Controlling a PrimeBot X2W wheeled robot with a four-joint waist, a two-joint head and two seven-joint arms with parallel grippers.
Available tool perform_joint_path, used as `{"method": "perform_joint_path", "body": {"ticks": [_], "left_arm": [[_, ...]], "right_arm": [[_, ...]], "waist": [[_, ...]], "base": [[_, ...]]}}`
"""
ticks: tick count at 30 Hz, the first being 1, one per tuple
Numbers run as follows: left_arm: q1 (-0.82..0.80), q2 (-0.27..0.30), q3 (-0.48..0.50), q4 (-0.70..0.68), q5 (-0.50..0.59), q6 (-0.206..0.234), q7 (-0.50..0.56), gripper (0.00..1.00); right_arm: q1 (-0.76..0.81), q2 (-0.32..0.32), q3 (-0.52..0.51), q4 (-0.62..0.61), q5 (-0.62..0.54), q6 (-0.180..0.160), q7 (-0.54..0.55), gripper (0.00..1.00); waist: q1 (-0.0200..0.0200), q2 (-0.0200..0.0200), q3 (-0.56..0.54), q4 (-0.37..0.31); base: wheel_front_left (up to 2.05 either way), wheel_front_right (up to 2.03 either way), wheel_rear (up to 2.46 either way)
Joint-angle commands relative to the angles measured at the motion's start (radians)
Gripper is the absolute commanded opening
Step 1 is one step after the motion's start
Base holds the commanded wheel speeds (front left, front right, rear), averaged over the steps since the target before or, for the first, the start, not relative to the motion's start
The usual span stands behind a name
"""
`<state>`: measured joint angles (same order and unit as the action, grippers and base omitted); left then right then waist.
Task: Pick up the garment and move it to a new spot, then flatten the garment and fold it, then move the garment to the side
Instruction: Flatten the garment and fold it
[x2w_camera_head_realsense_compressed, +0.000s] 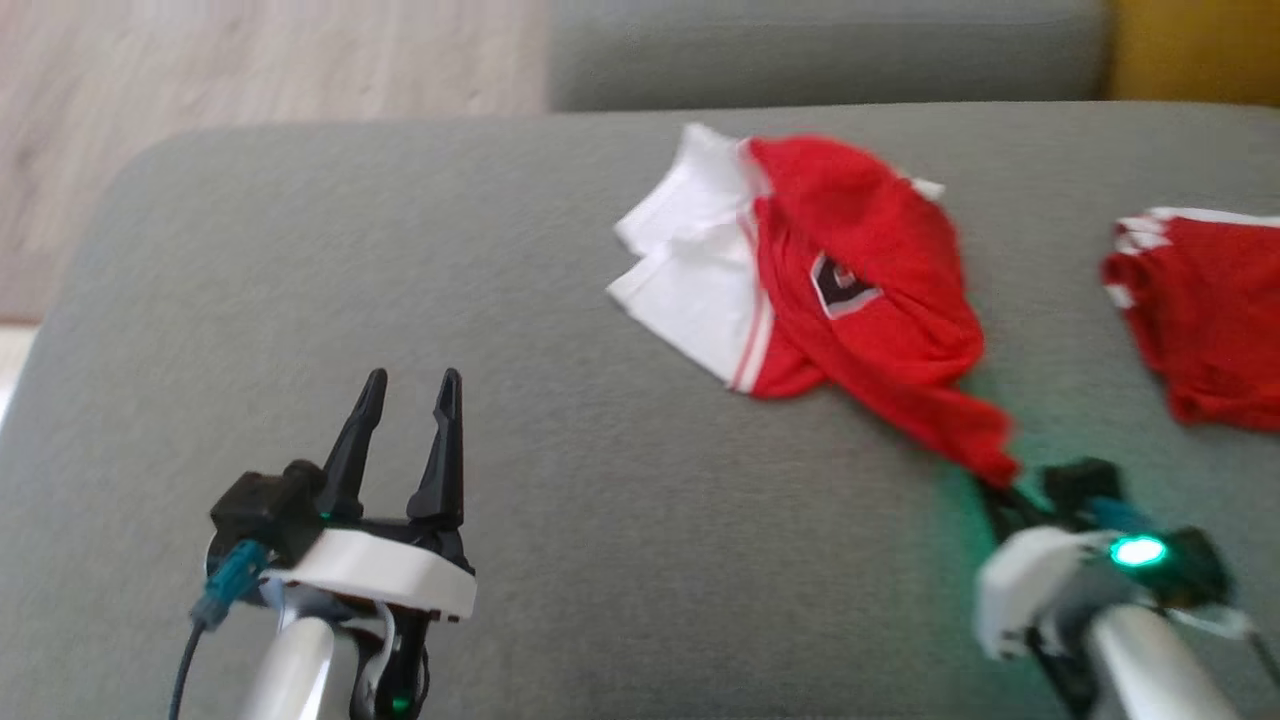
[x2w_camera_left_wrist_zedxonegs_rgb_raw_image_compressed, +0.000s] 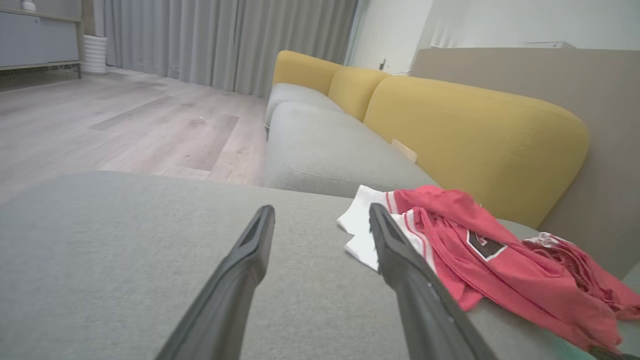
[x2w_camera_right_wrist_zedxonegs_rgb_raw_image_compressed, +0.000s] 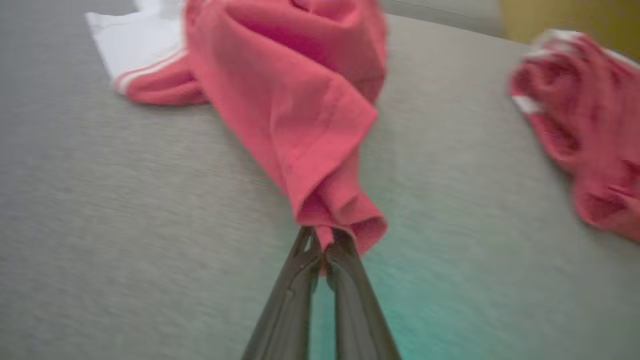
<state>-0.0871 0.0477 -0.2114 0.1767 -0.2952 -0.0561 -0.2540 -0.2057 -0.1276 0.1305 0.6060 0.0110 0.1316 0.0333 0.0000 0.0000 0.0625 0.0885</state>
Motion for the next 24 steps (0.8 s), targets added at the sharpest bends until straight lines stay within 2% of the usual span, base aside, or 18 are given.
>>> {"method": "perform_joint_path", "body": {"ticks": [1,5,8,16,21,22,23,24], "left_arm": [[-0.03,0.003,0.031,-0.04,-0.014,0.007,-0.008,1.0],[-0.022,0.003,0.016,-0.043,-0.024,0.014,-0.008,1.0],[-0.017,0.003,0.01,-0.042,-0.028,0.018,-0.008,1.0],[-0.01,0.003,0.018,-0.039,-0.022,0.012,-0.008,1.0],[-0.004,0.003,0.028,-0.035,-0.016,0.007,-0.008,1.0],[-0.004,0.003,0.028,-0.035,-0.015,0.007,-0.008,1.0],[-0.004,0.003,0.028,-0.034,-0.014,0.007,-0.008,1.0],[-0.004,0.003,0.027,-0.034,-0.013,0.006,-0.008,1.0]], "right_arm": [[0.008,-0.024,-0.007,-0.07,-0.003,-0.001,0.016,0.0],[0.082,-0.063,-0.098,-0.181,0.001,-0.001,0.083,0.0],[0.115,-0.059,-0.16,-0.239,-0.011,-0.001,0.118,0.0],[0.175,0.004,-0.315,-0.297,-0.112,-0.001,0.192,0.0],[0.202,0.031,-0.335,-0.305,-0.145,-0.001,0.205,0.0],[0.201,0.036,-0.331,-0.311,-0.144,-0.001,0.196,0.62],[0.2,0.043,-0.323,-0.316,-0.137,-0.001,0.186,1.0],[0.197,0.049,-0.312,-0.32,-0.127,-0.001,0.179,1.0]], "waist": [[0.0,0.0,-0.041,-0.057],[0.0,0.0,-0.049,-0.082],[0.0,0.0,-0.053,-0.09],[0.0,0.0,-0.05,-0.091],[0.0,0.0,-0.057,-0.094],[0.0,0.0,-0.059,-0.095],[0.0,0.0,-0.06,-0.096],[0.0,0.0,-0.061,-0.097]], "base": [[0.0,0.0,0.0],[0.0,0.0,0.0],[0.0,0.0,0.0],[0.0,0.0,0.0],[0.0,0.0,0.0],[0.0,0.0,0.0],[0.0,0.0,0.0],[0.0,0.0,0.0]]}}
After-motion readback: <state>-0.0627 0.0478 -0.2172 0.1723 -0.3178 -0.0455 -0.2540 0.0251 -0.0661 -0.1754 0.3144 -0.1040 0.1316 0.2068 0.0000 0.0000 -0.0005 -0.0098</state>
